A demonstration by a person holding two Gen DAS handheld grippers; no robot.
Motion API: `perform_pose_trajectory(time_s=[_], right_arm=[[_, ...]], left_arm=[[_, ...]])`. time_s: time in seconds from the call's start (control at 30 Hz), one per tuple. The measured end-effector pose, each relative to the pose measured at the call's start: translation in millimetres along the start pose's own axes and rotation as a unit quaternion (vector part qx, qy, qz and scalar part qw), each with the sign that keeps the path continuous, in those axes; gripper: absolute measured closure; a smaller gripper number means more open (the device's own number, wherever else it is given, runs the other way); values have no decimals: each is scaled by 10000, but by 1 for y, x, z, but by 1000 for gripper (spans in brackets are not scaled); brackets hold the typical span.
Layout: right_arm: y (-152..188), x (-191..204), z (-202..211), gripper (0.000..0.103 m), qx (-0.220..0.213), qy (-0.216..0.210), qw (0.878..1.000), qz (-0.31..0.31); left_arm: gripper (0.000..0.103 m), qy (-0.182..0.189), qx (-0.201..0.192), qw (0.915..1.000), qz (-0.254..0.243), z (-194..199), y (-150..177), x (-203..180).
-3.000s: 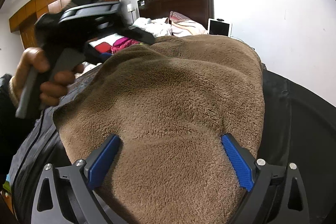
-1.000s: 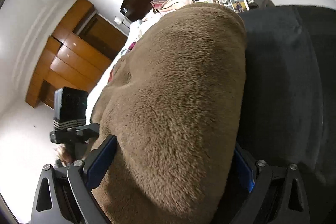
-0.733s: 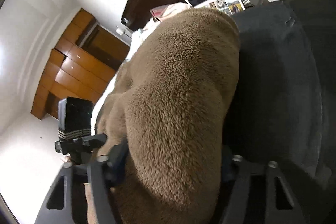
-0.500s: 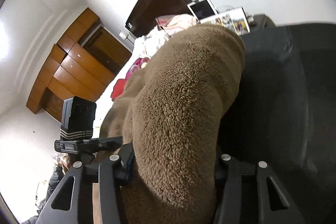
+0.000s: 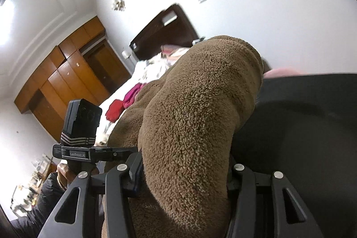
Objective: Fold clothes
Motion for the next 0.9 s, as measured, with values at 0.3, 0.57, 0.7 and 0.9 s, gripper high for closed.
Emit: perform_pose_trajectory(time_s=[0.3, 0.57, 0.7, 0.9], right_arm=[[-36, -57, 144, 51, -650, 592, 9960, 142], [-56, -113, 240, 51, -1032, 1190, 9875, 16], [-56, -145, 274, 51, -1095, 1375, 9843, -149], [-53, -191, 293, 51, -1073, 1457, 9829, -352]], left_arm=[[34, 628, 172, 9965, -525, -69, 10, -137], [34, 1141, 493, 9891, -784, -141, 28, -238], [34, 1256, 692, 9862, -822, -173, 39, -270], [35, 1246, 901, 9846, -833, -205, 54, -292]])
Point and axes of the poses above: each gripper's, at about its wrist camera, not at the fingertips, and z roughly against the way its jaws point, x to its left, y to its underside, the point moved 5 cm from there along -z, roughly the way its jaws point, and after that the axes turned 12 degrees about -x, right-handed, at the moved point
